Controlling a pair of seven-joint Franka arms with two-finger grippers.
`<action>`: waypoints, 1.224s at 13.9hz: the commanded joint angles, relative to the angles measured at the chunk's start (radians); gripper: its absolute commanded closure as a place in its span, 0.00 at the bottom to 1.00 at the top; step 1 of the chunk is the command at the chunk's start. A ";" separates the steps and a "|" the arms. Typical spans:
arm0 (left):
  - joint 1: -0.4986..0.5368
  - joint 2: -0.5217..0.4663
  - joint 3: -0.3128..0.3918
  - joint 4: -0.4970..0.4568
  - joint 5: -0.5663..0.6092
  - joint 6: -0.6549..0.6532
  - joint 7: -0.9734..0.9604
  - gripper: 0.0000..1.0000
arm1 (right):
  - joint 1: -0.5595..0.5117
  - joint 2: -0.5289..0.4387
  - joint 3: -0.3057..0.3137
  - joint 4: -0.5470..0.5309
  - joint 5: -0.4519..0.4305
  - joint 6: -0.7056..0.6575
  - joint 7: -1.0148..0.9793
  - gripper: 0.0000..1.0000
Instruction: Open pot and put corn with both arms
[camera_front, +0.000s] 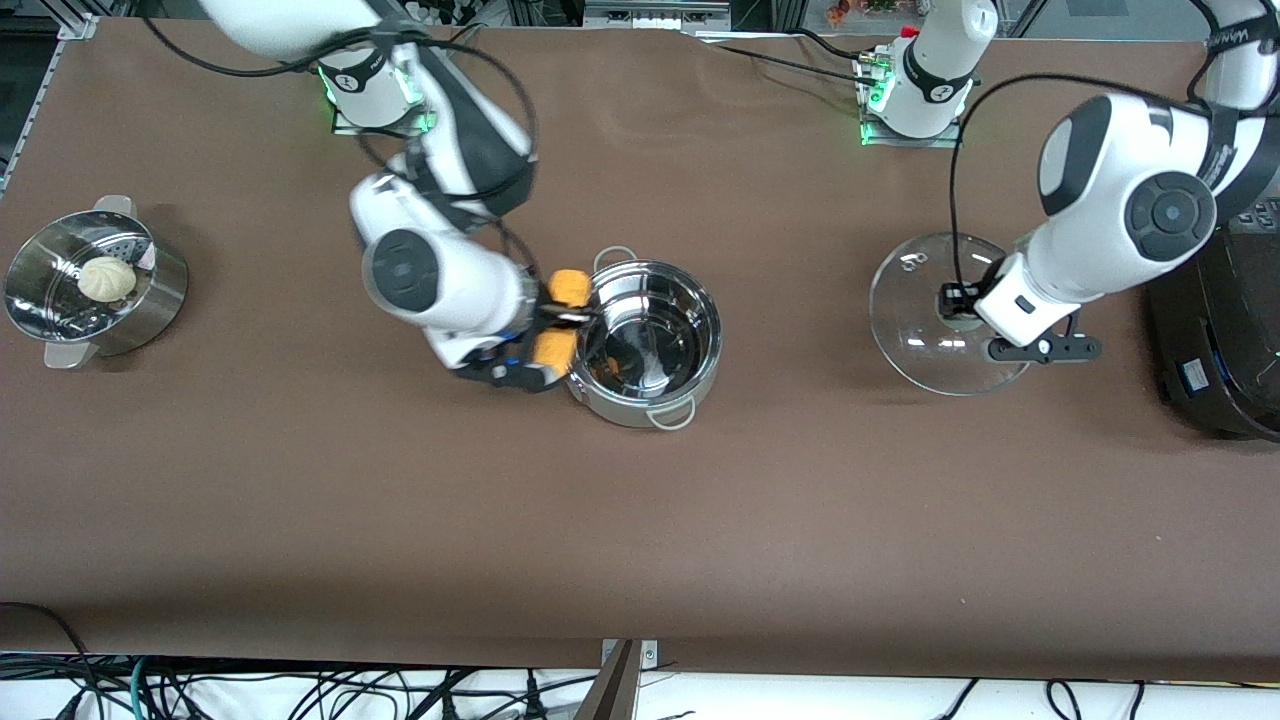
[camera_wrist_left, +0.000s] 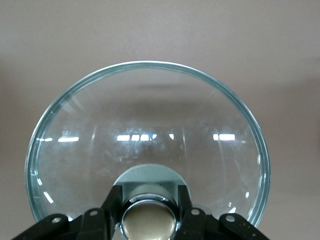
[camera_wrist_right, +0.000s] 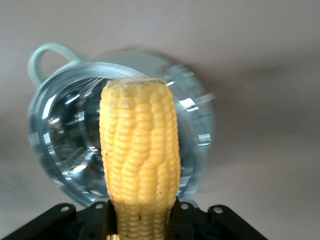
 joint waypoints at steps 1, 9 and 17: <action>0.005 -0.037 0.076 -0.250 -0.048 0.284 0.244 1.00 | 0.063 0.084 -0.005 0.034 0.009 0.100 0.019 0.94; 0.001 0.078 0.093 -0.335 -0.051 0.463 0.275 0.68 | 0.100 0.147 -0.011 0.037 0.001 0.149 0.016 0.00; 0.005 -0.124 0.090 -0.242 -0.050 0.175 0.242 0.05 | 0.094 -0.046 -0.195 0.031 -0.249 -0.025 -0.073 0.00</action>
